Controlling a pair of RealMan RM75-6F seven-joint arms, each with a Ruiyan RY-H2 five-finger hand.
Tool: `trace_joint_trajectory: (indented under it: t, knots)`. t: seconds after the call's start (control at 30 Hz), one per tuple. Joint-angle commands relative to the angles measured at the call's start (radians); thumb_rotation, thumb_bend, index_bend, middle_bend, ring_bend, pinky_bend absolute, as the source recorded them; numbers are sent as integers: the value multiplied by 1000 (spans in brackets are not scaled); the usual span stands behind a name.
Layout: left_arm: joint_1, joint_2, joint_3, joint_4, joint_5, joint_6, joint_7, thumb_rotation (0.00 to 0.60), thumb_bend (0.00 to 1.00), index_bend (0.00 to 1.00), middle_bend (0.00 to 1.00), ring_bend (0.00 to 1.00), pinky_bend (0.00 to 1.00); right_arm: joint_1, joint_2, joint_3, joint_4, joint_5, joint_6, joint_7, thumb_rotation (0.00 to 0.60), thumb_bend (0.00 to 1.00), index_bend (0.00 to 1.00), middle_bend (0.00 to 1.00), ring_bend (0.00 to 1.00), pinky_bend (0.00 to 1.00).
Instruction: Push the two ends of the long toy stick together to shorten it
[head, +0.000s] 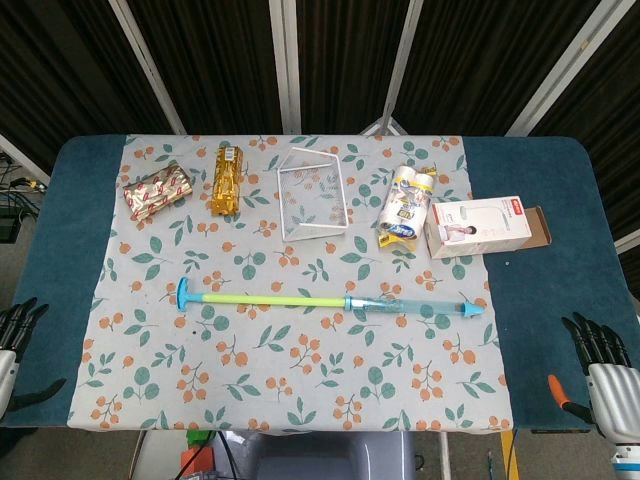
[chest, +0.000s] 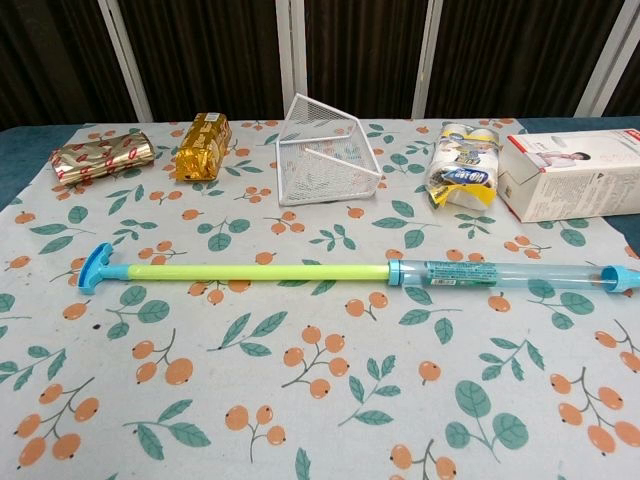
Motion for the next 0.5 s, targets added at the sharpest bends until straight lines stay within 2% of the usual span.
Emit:
trace_joint_trajectory:
  t: [0.03, 0.5]
  knots:
    - [-1, 0, 0, 0, 0, -1, -1, 600, 102, 30, 0, 0, 48, 0, 0, 0, 0, 0, 0, 0, 600, 402, 0, 0, 0, 0]
    - [-3, -2, 3, 1, 5, -6, 14, 600, 102, 31, 0, 0, 48, 1, 5, -2, -3, 3, -6, 12, 600, 401, 0, 0, 0, 0]
